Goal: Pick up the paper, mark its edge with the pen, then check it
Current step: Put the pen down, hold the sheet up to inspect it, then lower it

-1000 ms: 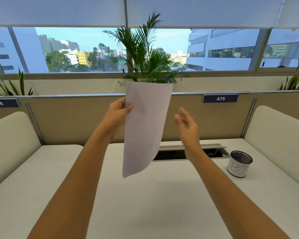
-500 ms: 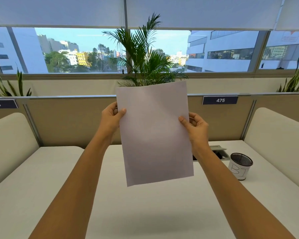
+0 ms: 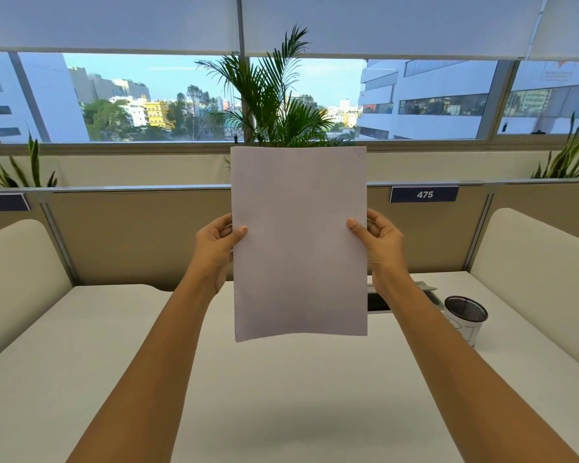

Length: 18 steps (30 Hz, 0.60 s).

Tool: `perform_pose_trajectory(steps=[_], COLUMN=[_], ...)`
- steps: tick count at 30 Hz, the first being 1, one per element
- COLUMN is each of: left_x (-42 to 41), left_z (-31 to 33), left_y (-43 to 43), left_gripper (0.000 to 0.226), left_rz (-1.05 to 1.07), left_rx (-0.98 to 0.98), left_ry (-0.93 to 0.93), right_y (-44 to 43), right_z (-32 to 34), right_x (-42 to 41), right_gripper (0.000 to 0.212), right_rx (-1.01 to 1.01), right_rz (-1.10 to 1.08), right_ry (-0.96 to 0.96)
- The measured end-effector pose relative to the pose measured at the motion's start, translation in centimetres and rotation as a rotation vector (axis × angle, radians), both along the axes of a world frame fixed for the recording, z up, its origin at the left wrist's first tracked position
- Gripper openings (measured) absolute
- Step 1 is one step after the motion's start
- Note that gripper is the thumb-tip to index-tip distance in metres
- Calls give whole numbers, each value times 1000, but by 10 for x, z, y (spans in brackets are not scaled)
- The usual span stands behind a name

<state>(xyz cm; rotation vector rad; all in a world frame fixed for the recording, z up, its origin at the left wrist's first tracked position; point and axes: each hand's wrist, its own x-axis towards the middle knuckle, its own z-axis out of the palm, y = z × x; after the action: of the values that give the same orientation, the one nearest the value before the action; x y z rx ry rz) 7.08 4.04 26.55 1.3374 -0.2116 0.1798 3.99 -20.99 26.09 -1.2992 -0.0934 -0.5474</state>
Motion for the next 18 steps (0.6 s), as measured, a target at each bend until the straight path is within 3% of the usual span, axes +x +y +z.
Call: perform_pose_trajectory(steps=[6, 12, 18], left_x=[1, 1, 0], left_z=[2, 2, 4], left_y=[2, -3, -6], left_gripper=[33, 30, 30], left_rz=[-51, -53, 20], left_rx=[-136, -163, -129], left_ry=[52, 65, 49], right_y=[-6, -4, -1], right_z=[-11, -9, -7], right_x=[-1, 0, 1], right_gripper=[42, 27, 35], right_rx=[-132, -108, -95], right_rz=[30, -26, -78], right_ry=[55, 60, 96])
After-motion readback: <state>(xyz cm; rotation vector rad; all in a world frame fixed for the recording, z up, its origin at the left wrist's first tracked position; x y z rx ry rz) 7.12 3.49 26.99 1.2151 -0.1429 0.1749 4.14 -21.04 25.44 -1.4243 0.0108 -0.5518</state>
